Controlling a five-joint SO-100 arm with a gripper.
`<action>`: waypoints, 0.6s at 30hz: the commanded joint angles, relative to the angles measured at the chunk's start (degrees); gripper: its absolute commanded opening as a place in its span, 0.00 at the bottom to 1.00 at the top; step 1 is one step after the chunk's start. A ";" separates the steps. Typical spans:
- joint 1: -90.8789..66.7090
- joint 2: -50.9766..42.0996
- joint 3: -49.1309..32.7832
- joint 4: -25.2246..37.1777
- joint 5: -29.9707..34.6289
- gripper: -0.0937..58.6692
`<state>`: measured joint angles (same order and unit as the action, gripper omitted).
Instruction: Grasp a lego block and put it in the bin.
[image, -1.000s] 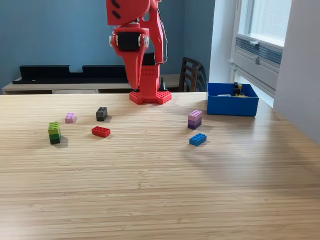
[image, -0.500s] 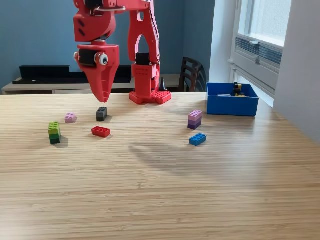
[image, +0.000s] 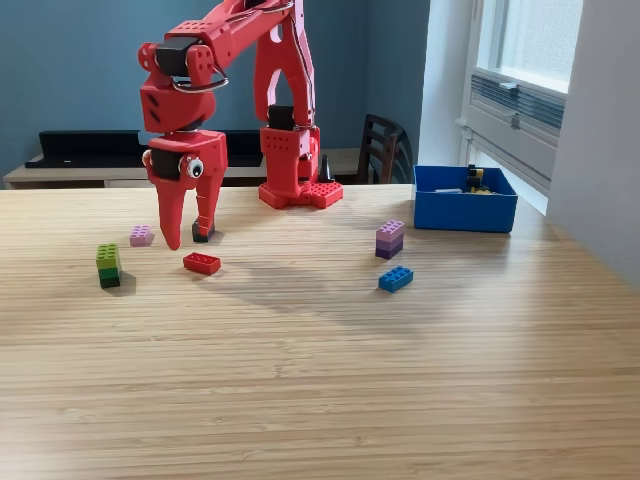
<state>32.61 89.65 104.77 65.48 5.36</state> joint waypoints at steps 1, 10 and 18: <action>-0.53 4.92 0.00 -1.85 -0.26 0.43; -2.55 4.04 -2.46 -3.08 0.62 0.42; -3.96 3.87 -1.58 -6.86 0.88 0.42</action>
<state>29.27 89.65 105.29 59.68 6.50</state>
